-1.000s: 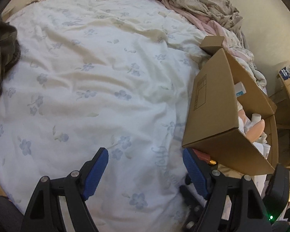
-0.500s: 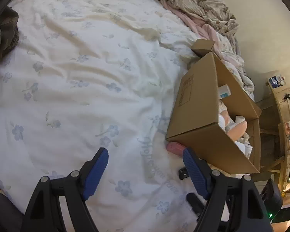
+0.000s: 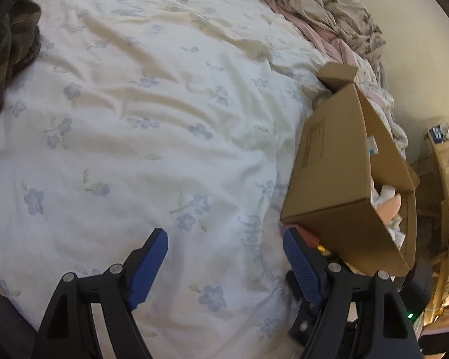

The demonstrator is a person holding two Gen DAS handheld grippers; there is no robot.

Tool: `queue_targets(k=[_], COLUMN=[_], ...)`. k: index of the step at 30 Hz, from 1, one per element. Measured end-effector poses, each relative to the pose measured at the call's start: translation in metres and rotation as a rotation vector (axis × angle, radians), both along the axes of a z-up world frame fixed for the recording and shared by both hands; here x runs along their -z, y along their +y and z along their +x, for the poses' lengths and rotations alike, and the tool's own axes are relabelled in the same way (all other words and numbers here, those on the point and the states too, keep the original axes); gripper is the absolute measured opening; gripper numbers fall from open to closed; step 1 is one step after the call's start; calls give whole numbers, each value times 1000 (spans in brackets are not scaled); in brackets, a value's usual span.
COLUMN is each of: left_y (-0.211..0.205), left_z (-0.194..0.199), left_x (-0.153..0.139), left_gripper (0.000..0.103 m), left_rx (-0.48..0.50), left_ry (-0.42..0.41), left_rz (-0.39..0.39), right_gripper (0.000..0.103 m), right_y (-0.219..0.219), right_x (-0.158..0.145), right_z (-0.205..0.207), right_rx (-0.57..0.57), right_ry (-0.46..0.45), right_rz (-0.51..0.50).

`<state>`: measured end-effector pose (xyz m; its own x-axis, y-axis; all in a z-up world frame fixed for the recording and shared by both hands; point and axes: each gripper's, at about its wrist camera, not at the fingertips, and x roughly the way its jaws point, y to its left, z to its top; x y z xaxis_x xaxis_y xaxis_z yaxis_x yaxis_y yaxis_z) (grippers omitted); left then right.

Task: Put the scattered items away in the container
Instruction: 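Grasp the black tube with the right gripper while the left grasps the pink gold-capped tube, then carry the black tube and pink tube over the box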

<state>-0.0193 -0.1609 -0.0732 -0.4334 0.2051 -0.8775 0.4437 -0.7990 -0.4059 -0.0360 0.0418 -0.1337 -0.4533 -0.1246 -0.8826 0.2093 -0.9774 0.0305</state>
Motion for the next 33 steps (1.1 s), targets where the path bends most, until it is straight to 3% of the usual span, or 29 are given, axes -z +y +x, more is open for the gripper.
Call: queue_targets(k=[5,9,13,15,19,26,28,30,33], left_y=[24,59,95,106,115,122,120,120,112], left_z=[-3,-7,-15,-23,-41,-49,-50,-49,-45], left_x=[-1,-5,-3,2,22,26,26,24,20], left_gripper=[80,80,80,80,80,79,76,63,63], left_rx=[106,248,362,388,385,397,404,411,400], left_ry=[7,50,114,118,71,113,116,114,110], left_rz=[-54,-84,-141,-203,-257,-336,-330,-346,-322], right_gripper=[82,82,82,82,82,82,82,82,82], right_y=[20,64,106,97,99,120,122,128,139], right_x=[-11,-48,-92,-111,-131,-148,-147,-153,-169], right_z=[13,36,66,40,49,26,19,12,0], right_rx=[13,104,159,176,205,242,251,266,279], right_ry=[-35,-34,32,62,93,66,60,79,111], right_rz=[-58,-122,-174,-201,-257,-313,-337,-354,-375])
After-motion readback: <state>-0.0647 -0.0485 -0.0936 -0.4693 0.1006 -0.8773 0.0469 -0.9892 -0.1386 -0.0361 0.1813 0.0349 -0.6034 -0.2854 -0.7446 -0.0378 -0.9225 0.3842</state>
